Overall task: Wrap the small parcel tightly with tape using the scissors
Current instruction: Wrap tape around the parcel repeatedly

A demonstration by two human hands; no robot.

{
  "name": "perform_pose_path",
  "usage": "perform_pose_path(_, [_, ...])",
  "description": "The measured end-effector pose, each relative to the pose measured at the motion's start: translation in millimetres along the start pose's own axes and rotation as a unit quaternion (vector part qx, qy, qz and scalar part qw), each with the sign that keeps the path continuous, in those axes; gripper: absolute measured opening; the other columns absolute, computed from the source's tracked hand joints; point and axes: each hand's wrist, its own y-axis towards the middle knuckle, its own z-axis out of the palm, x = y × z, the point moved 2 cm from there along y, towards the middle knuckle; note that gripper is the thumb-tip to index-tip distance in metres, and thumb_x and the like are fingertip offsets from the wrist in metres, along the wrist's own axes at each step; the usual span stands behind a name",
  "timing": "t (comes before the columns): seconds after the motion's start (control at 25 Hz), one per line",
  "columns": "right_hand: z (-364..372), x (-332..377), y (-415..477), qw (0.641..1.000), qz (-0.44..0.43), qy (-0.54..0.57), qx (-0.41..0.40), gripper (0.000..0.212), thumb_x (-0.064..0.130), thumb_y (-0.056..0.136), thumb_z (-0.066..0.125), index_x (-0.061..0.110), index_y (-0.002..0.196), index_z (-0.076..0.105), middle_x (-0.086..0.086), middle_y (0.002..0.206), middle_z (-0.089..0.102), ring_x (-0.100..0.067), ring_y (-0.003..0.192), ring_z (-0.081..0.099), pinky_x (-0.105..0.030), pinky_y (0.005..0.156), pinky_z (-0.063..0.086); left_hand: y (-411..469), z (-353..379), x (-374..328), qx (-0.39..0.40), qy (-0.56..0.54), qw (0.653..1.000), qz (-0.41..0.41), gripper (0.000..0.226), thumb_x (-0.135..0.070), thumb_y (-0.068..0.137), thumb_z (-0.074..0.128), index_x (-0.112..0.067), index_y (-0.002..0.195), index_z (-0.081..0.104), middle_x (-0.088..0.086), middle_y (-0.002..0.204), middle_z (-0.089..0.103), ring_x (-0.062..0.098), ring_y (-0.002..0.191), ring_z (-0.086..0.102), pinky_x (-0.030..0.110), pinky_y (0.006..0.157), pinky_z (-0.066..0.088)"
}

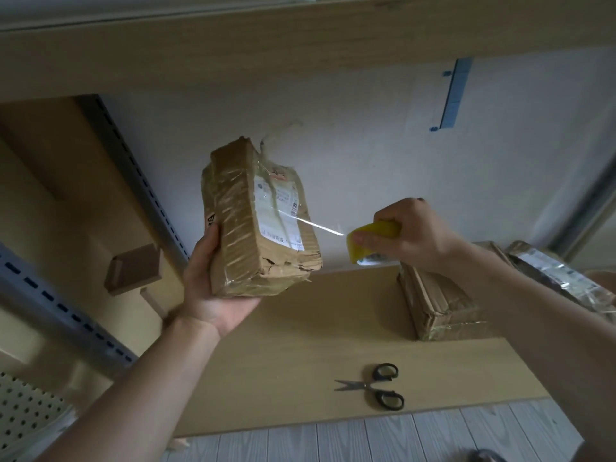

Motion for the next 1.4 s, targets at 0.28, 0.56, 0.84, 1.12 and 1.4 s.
perform_pose_path(0.28, [22, 14, -1, 1.000, -0.003, 0.021, 0.022, 0.057, 0.066, 0.076, 0.059, 0.014, 0.054, 0.055, 0.003, 0.048, 0.043, -0.010, 0.044, 0.038, -0.021, 0.044, 0.028, 5, 3, 7, 0.056, -0.080, 0.995, -0.028, 0.065, -0.049, 0.093, 0.055, -0.015, 0.147, 0.042, 0.014, 0.151, 0.039, 0.039, 0.145, 0.023, 0.056, 0.119, 0.018])
perform_pose_path(0.56, [18, 15, -1, 0.998, 0.027, 0.057, 0.002, 0.049, 0.067, 0.071, 0.058, 0.023, 0.052, 0.054, 0.006, 0.047, 0.045, -0.006, 0.044, 0.040, -0.020, 0.045, 0.030, 2, -11, 21, 0.020, -0.118, 0.986, -0.113, 0.064, -0.044, 0.093, 0.065, -0.011, 0.145, 0.050, 0.017, 0.154, 0.042, 0.037, 0.142, 0.040, 0.049, 0.118, 0.031])
perform_pose_path(0.84, [19, 22, -11, 0.997, 0.018, -0.062, 0.034, 0.038, 0.049, 0.076, 0.076, 0.017, 0.059, 0.066, -0.003, 0.053, 0.058, -0.017, 0.052, 0.053, -0.019, 0.050, 0.033, 11, -29, 15, -0.117, -0.002, 0.983, -0.142, 0.052, -0.042, 0.099, 0.055, -0.024, 0.147, 0.047, 0.011, 0.145, 0.055, 0.033, 0.130, 0.056, 0.048, 0.105, 0.048])
perform_pose_path(1.12, [22, 25, -17, 0.984, -0.024, -0.173, 0.024, 0.040, 0.057, 0.075, 0.071, 0.020, 0.062, 0.065, 0.003, 0.055, 0.058, -0.015, 0.055, 0.051, -0.022, 0.071, 0.037, 8, -26, 21, -0.089, 0.138, 0.972, -0.170, 0.096, -0.036, 0.065, 0.087, -0.011, 0.145, 0.040, 0.025, 0.138, 0.057, 0.042, 0.125, 0.057, 0.057, 0.104, 0.046])
perform_pose_path(1.4, [25, 19, -19, 0.984, -0.009, -0.177, 0.008, 0.045, 0.061, 0.077, 0.070, 0.023, 0.056, 0.059, 0.004, 0.050, 0.054, -0.013, 0.052, 0.050, -0.028, 0.069, 0.033, 6, -17, 27, -0.164, 0.136, 0.962, -0.173, 0.045, -0.023, 0.088, 0.065, -0.013, 0.131, 0.056, 0.021, 0.127, 0.066, 0.039, 0.116, 0.064, 0.054, 0.096, 0.052])
